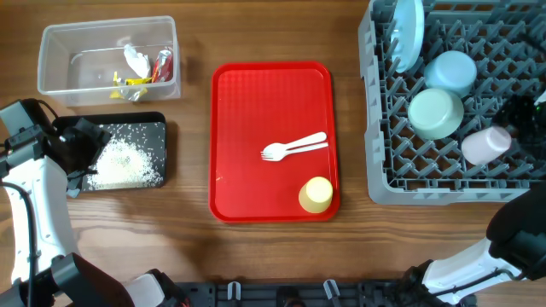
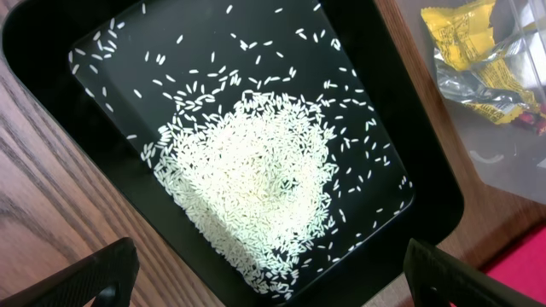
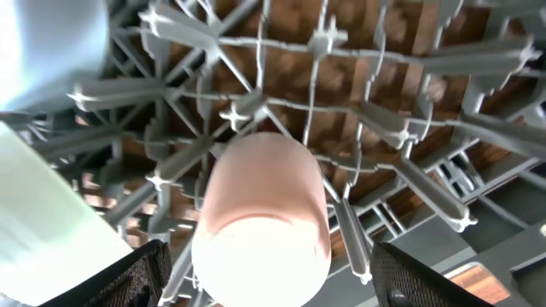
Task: Sort waste into correct bins and load items into the dishwasher rack
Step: 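Lower the pink cup into the rack and release it, then move the right gripper to the yellow cup and grip it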
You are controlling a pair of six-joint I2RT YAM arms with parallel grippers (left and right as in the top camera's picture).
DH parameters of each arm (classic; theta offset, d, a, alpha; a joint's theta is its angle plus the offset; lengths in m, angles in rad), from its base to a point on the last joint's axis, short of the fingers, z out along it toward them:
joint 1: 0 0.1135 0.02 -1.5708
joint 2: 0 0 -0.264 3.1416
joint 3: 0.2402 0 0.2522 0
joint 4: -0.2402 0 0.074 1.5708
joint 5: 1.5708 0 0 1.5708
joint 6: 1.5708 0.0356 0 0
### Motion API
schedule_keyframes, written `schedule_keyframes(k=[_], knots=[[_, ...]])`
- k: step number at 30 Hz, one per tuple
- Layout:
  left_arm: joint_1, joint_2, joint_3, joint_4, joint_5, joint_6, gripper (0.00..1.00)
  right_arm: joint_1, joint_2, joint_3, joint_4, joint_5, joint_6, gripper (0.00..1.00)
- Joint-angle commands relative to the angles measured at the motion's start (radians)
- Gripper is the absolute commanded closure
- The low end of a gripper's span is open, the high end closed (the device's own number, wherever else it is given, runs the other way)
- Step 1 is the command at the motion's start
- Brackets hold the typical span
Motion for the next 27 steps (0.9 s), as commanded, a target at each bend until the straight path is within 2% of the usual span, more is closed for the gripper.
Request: schedule_keyframes(k=[1,6,9,13,15,21,23,27], knots=[[0.002,0.008,0.006,-0.004,-0.003,0.019,0.0,0.0,-0.083,0.035,-0.013,-0.047,-0.003,0.21],[0.002,0.008,0.006,-0.004,-0.003,0.019,0.0,0.015,-0.233,0.035,-0.034,-0.225,-0.071,0.22],[0.002,0.008,0.006,-0.005,-0.003,0.019,0.0,0.079,-0.334,0.035,-0.098,-0.309,-0.151,0.22],[0.002,0.008,0.006,-0.016,-0.003,0.02,0.0,0.243,-0.411,0.033,-0.205,-0.301,-0.185,0.19],[0.002,0.008,0.006,-0.016,-0.003,0.02,0.0,0.401,-0.428,0.031,-0.241,-0.273,-0.182,0.16],[0.002,0.008,0.006,-0.018,-0.003,0.019,0.0,0.793,-0.407,0.013,-0.245,-0.065,-0.002,0.09],[0.003,0.008,0.006,-0.02,-0.003,0.02,0.0,0.906,-0.389,-0.005,-0.245,0.024,0.088,0.04],[0.003,0.008,0.006,-0.019,-0.003,0.02,0.0,1.042,-0.346,-0.079,-0.24,0.076,0.193,0.0]])
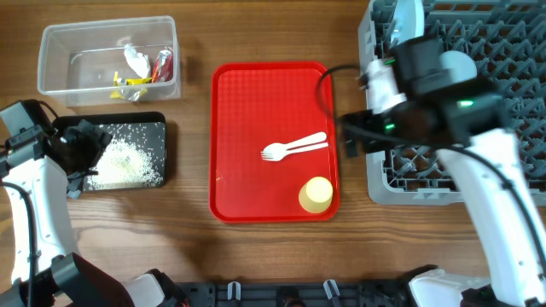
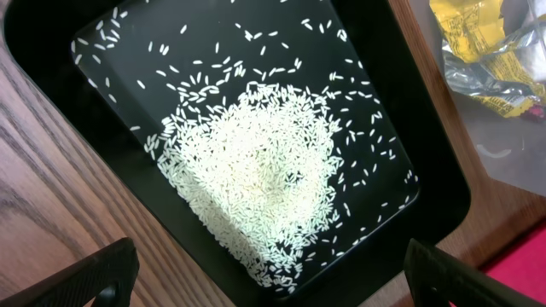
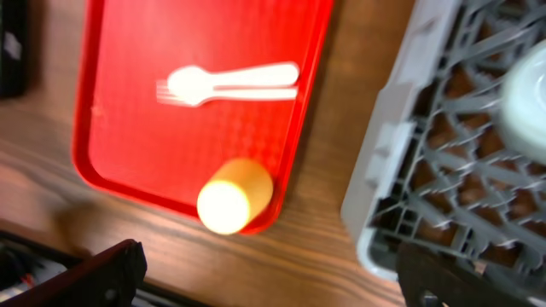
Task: Sort waste into correct bins and load items into the dishwasher rack
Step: 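Move the right gripper to the yellow cup and grip it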
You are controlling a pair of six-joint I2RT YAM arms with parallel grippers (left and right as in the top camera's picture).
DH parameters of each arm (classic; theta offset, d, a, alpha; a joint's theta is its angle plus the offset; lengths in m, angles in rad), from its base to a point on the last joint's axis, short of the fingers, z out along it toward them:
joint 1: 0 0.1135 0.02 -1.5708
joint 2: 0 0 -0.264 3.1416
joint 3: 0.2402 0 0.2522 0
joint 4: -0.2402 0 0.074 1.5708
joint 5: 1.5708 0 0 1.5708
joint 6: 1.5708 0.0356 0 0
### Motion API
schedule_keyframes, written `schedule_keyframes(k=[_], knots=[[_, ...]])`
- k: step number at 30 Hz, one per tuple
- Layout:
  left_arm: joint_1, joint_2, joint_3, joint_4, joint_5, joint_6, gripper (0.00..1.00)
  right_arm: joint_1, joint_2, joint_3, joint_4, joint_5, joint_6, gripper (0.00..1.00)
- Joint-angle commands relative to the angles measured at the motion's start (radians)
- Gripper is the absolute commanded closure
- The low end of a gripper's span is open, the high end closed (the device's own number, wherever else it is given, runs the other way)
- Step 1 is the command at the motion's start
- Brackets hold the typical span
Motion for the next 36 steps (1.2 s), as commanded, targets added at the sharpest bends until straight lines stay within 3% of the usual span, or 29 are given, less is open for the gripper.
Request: schedule_keyframes(k=[1,12,23,29,33,36], knots=[[0.003,0.008,0.006,0.0,-0.003,0.02,0.0,0.095,0.043,-0.094,0.011,0.113,0.152,0.0],[0.002,0.008,0.006,0.005,-0.003,0.019,0.0,0.256,0.061,-0.409,0.283,0.066,0.155,0.0],[0.002,0.008,0.006,0.003,-0.003,0.02,0.0,0.297,0.256,-0.443,0.37,0.063,0.156,0.02],[0.002,0.008,0.006,0.003,-0.003,0.02,0.0,0.297,0.312,-0.443,0.359,0.063,0.162,0.14],[0.002,0.008,0.006,0.003,-0.003,0.02,0.0,0.297,0.312,-0.443,0.357,0.056,0.164,0.34],[0.003,0.008,0.006,0.003,-0.003,0.02,0.0,0.297,0.312,-0.443,0.356,0.056,0.165,0.39]])
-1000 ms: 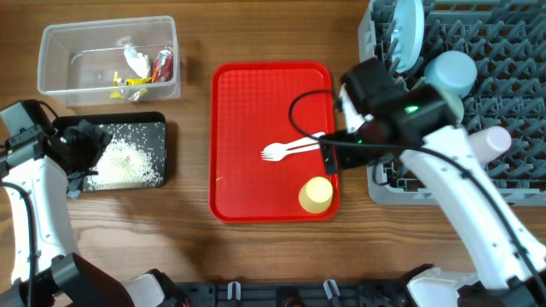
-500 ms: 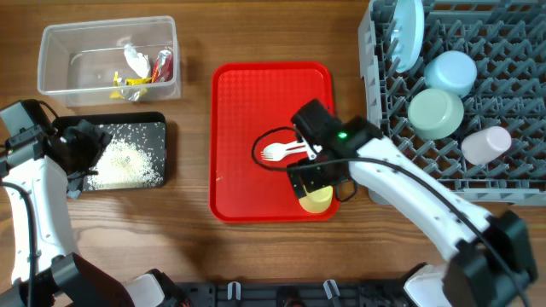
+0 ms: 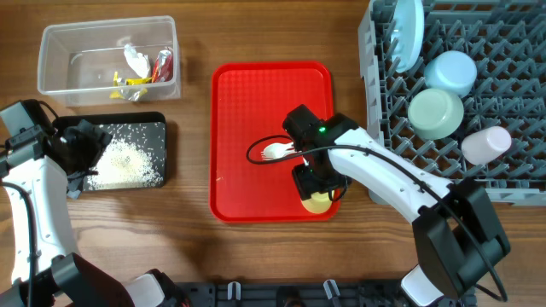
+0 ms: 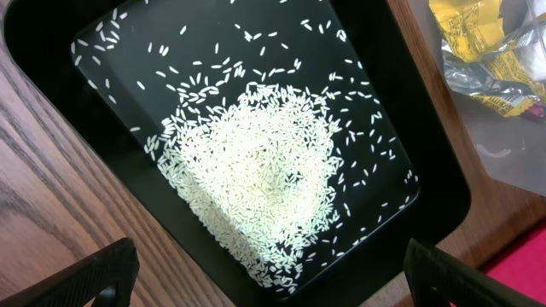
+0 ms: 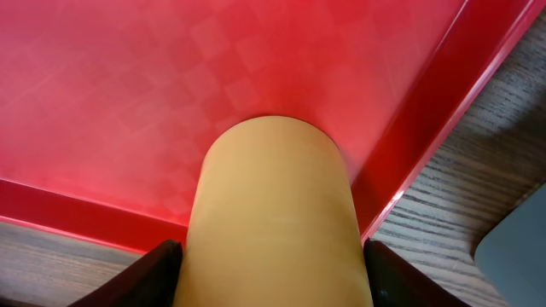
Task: Sort waste into correct bins and load items into the dishwasher rack
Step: 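Move the right gripper to the yellow cup and grip it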
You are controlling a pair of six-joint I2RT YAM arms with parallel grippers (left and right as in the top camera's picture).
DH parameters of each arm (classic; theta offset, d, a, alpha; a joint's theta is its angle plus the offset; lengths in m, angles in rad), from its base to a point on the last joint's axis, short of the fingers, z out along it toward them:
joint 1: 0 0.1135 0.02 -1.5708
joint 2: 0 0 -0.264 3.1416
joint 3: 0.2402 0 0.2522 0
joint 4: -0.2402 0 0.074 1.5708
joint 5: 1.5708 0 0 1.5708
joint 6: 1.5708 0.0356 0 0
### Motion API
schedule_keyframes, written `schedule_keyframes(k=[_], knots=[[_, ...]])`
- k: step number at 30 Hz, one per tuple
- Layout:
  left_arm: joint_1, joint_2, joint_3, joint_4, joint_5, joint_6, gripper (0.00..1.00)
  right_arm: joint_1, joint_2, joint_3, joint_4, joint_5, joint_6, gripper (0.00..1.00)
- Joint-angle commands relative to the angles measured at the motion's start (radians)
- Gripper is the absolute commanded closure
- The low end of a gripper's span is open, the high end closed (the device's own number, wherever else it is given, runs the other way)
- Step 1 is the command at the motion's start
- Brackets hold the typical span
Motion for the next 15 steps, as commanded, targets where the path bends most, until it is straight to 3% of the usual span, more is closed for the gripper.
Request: schedule_keyframes(k=[1,6,15], knots=[[0.002,0.008,0.006,0.002,-0.003,0.016,0.0,0.003,0.012,-0.006,-0.004,0.002,0.006,0.4],[0.003,0.008,0.006,0.002,-0.003,0.016,0.0,0.003,0.011,-0.003,-0.005,0.002,0.023,0.47],[0.002,0.008,0.006,0.002,-0.003,0.016,0.0,-0.006,-0.044,0.145,-0.103,0.014,-0.009,0.47]])
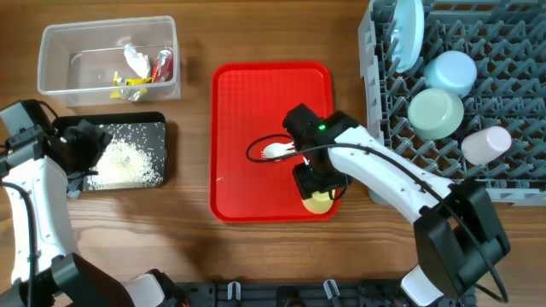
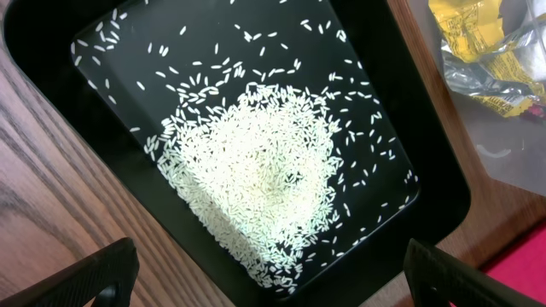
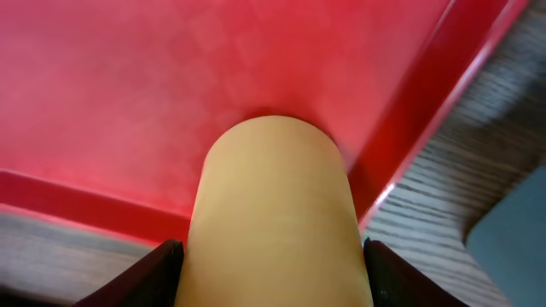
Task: Sort waste into correct bins and load items into the dishwasher rack
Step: 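Move the right gripper to the yellow cup and grip it, then lift the yellow cup and carry it to the dish rack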
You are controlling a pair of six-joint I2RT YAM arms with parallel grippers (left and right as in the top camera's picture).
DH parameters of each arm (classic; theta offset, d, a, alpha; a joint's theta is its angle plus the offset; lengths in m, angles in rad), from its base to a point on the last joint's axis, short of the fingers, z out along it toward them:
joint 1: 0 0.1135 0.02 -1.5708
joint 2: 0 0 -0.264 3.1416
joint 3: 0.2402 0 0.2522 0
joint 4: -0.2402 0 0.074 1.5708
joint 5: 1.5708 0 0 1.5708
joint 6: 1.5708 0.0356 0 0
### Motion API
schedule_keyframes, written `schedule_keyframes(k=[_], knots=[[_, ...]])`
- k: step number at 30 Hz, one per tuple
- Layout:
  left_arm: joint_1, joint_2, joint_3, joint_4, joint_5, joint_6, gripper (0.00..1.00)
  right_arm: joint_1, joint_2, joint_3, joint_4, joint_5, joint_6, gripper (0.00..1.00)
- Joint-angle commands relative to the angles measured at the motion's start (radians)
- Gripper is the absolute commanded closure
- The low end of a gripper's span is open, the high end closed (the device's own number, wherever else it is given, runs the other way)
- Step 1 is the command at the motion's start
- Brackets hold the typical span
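Observation:
A yellow cup [image 1: 317,201] stands in the near right corner of the red tray [image 1: 247,111]. My right gripper [image 1: 317,189] is down over it. In the right wrist view the cup [image 3: 273,213] fills the gap and both fingers [image 3: 153,273] press its sides. A white fork and spoon [image 1: 286,148] lie mid-tray. The grey dishwasher rack [image 1: 372,128] at the right holds a pink cup [image 1: 486,143], two bowls and a plate. My left gripper [image 2: 273,277] hangs open above the black tray of rice [image 2: 256,162].
A clear bin [image 1: 107,60] with wrappers sits at the far left, just behind the black rice tray [image 1: 128,158]. The rack's wall stands close to the right of the red tray's edge.
My right gripper stays around the yellow cup. In the wrist view the tray behind it has shifted slightly and looks blurred. The left arm has not moved.
My right gripper was over the pink cup lying in the rack. Then it was above the gap between rack and tray, open and with nothing in it. Later it was down around the yellow cup in the tray's corner, where it still is. The left gripper stayed over the rice.

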Motion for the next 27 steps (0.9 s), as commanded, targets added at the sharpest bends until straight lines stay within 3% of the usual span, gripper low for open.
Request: schedule_keyframes(k=[1,10,18,27], knots=[[0.002,0.008,0.006,0.002,-0.003,0.016,0.0,-0.009,-0.058,0.129,-0.068,0.018,-0.021,0.46],[0.002,0.008,0.006,0.001,-0.003,0.016,0.0,-0.137,-0.248,0.342,-0.231,0.082,-0.06,0.46],[0.002,0.008,0.006,0.002,-0.003,0.016,0.0,-0.483,-0.397,0.344,-0.306,0.16,-0.11,0.47],[0.002,0.008,0.006,0.002,-0.003,0.016,0.0,-0.88,-0.389,0.318,-0.371,0.154,-0.131,0.47]])
